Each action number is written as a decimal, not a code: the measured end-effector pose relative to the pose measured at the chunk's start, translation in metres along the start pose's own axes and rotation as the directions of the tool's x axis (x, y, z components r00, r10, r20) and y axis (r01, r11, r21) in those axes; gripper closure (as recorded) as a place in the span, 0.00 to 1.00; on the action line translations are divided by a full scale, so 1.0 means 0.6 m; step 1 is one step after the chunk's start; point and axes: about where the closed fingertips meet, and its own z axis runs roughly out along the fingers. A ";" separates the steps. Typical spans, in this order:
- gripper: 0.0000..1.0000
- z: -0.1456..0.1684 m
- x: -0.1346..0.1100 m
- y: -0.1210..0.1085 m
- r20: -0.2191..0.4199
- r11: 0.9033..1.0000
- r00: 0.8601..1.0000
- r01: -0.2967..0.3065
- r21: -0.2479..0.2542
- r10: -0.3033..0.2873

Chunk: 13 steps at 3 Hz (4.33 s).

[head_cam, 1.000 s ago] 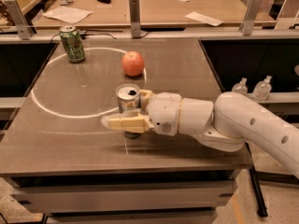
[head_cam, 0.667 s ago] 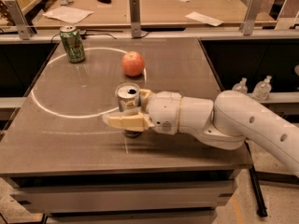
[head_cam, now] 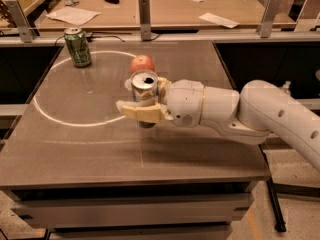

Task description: Knock redbull can over

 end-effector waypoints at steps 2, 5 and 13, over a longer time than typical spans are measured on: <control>1.00 -0.021 -0.095 -0.017 0.096 0.918 0.921 0.385 -0.094 -0.377; 1.00 -0.021 -0.109 0.006 0.065 0.811 0.828 0.560 -0.169 -0.557; 1.00 -0.020 0.077 0.050 0.022 0.088 0.168 0.617 -0.782 -0.985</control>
Offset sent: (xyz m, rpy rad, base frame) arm -0.0110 -0.0252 0.0721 -0.1169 -0.6708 0.2457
